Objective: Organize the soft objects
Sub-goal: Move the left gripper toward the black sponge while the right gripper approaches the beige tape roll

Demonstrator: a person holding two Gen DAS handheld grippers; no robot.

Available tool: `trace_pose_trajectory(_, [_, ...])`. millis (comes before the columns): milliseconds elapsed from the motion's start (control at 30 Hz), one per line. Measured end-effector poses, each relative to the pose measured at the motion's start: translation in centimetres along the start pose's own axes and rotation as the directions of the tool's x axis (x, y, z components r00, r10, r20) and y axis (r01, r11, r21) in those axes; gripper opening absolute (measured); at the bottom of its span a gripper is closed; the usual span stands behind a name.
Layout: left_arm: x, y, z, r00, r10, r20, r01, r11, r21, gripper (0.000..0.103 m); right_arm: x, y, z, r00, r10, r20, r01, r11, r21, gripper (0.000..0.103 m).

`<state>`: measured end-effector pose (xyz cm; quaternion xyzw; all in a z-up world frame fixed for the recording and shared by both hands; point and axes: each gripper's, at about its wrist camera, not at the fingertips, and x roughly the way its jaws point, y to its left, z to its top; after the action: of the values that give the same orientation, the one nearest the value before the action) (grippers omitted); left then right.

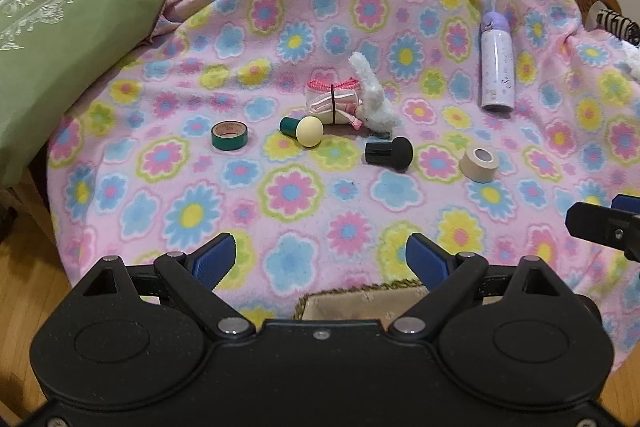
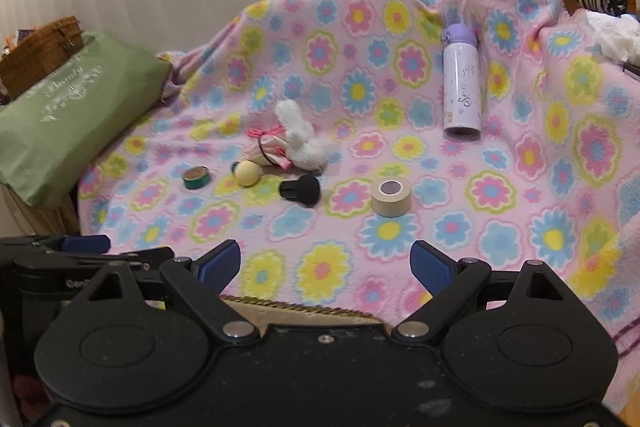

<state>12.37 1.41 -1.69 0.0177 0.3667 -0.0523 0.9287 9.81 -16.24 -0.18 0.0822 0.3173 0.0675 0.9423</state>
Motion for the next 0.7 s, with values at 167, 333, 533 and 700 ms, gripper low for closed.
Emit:
trace_pose_trajectory(167, [2.5, -0.2, 0.9, 0.999, -0.004, -0.036, 0.005, 1.0, 0.025, 0.089, 3.7, -1.2, 1.0, 0.998, -0.045, -0.046, 0.046, 0.999, 0.012, 0.086])
trace_pose_trajectory(333, [5.3, -0.5, 2.2, 0.998, -0.017, -0.063, 0.021, 0.998, 0.054, 0.089, 7.8, -2.6, 2.4, 0.992, -0.084, -0.091, 0.087, 0.996, 0.026, 0.079])
trace_pose_trajectory(533, [8.5, -1.6, 3.9, 0.995, -0.05, -0.088, 0.058, 0.994, 0.093, 0.089, 12.4, -4.0, 3.6, 0.985, -0.116, -0.127, 0.119, 0.993, 0.021, 0.071])
trace_pose_trajectory(700, [10.9, -2.3, 4.9, 0.992, -0.068, -0.105, 0.079, 0.991, 0.104, 0.089, 15.6, -4.5, 4.3, 0.982, -0.122, -0.143, 0.125, 0.992, 0.01, 0.071])
